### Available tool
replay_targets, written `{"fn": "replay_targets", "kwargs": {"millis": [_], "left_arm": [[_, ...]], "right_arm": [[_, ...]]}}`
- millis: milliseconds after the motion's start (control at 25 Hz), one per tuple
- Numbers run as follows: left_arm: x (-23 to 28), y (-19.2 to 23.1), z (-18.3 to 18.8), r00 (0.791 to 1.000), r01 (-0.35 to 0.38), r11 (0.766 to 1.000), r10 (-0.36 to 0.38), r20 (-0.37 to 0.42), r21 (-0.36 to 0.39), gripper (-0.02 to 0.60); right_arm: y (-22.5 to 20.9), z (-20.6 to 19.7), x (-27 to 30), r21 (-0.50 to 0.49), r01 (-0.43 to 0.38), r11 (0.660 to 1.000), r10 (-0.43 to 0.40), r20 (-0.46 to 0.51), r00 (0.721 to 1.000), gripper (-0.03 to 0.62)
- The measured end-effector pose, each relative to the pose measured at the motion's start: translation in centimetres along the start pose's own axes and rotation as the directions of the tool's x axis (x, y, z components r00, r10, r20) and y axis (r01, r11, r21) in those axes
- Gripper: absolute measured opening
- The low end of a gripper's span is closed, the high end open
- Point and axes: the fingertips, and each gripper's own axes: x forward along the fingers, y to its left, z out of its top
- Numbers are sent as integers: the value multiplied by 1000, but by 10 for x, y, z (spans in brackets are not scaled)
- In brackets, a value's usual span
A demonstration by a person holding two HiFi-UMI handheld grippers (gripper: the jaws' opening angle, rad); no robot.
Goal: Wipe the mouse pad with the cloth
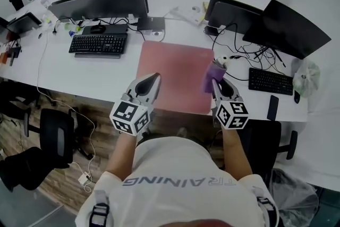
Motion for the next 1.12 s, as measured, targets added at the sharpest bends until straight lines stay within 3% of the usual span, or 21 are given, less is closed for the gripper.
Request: {"fn": "replay_targets", "kwargs": {"millis": [160,320,1120], "left_arm": [[-12,17,20,1000,-12,999,11,23,35,32],[-24,33,35,999,-13,999,11,45,40,32],[-63,77,49,998,4,999,-6,56,49,32]], "right_arm": [[35,57,-10,-67,-18,998,26,118,993,106],[64,85,-11,-128,-18,992,39,168,985,103],[144,105,4,-230,-17,973,66,206,976,102]]}}
